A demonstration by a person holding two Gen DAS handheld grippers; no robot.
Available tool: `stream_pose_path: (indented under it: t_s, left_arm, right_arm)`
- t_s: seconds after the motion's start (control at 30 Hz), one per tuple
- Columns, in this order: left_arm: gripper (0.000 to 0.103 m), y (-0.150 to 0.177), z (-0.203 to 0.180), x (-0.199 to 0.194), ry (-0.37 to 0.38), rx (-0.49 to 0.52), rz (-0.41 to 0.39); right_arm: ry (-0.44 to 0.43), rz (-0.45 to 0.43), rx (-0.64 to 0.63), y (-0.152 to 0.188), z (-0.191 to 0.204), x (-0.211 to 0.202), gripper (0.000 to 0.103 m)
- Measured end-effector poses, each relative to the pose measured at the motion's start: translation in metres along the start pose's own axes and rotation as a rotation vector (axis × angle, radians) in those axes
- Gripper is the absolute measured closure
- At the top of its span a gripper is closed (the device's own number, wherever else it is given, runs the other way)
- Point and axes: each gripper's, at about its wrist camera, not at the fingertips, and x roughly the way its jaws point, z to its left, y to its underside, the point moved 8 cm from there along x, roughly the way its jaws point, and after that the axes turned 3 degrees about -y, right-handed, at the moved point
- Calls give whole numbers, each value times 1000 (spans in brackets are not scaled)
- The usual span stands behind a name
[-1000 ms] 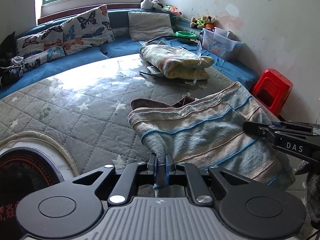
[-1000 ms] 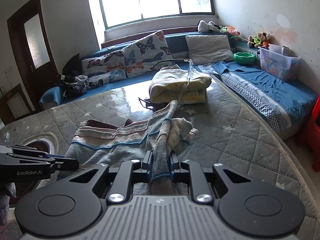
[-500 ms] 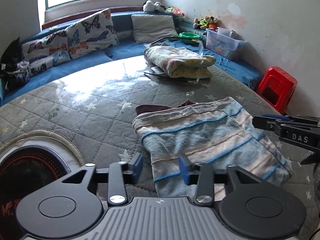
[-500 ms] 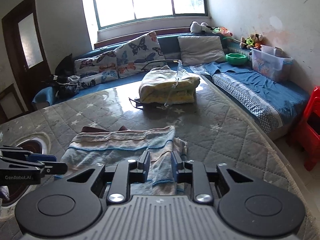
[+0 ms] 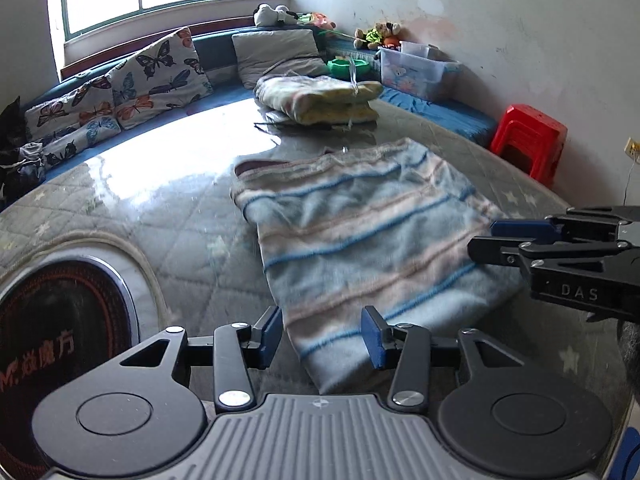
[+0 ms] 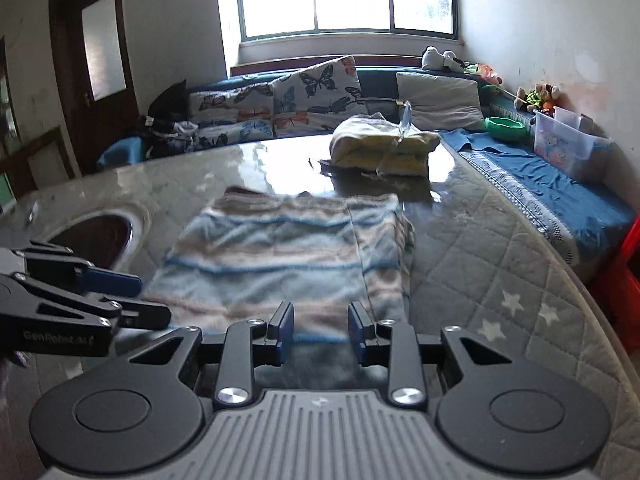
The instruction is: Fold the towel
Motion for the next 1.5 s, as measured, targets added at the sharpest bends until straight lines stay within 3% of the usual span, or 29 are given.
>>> stream_pose_path:
  t_s: [0.03, 0.4, 0.47, 0.53, 0.6, 0.73, 0.93, 1.23, 1.5]
  left_arm:
    - [56, 2, 0, 0, -2, 0, 2]
    - [47, 14, 5, -6, -15, -29, 13]
    - [41, 16, 6, -9, -12, -38, 13]
    - [29, 17, 6, -13, -12, -39, 9]
    - [24, 19, 6, -16, -11, -40, 6]
    - [13, 23, 5, -20, -14, -47, 4]
    - [4, 31, 3, -27, -6, -53, 7]
    - [2, 44, 3, -36, -11, -77, 16]
    - [1, 55, -1, -41, -5, -80, 27]
  right_arm:
    - [6, 4, -2, 4, -2, -2, 67]
    - [22, 1, 19, 20, -5, -14, 62]
    - [27, -5, 19, 21, -3, -16, 59]
    - [28, -16, 21, 22, -2, -20, 48]
    - [24, -22, 24, 22, 0, -25, 44]
    - [38, -24, 20, 24, 2, -28, 26]
    - [46, -26, 40, 30, 4, -32, 15]
    - [74, -34, 20, 39, 9, -43, 0]
    - [80, -34, 14, 48, 16, -49, 0]
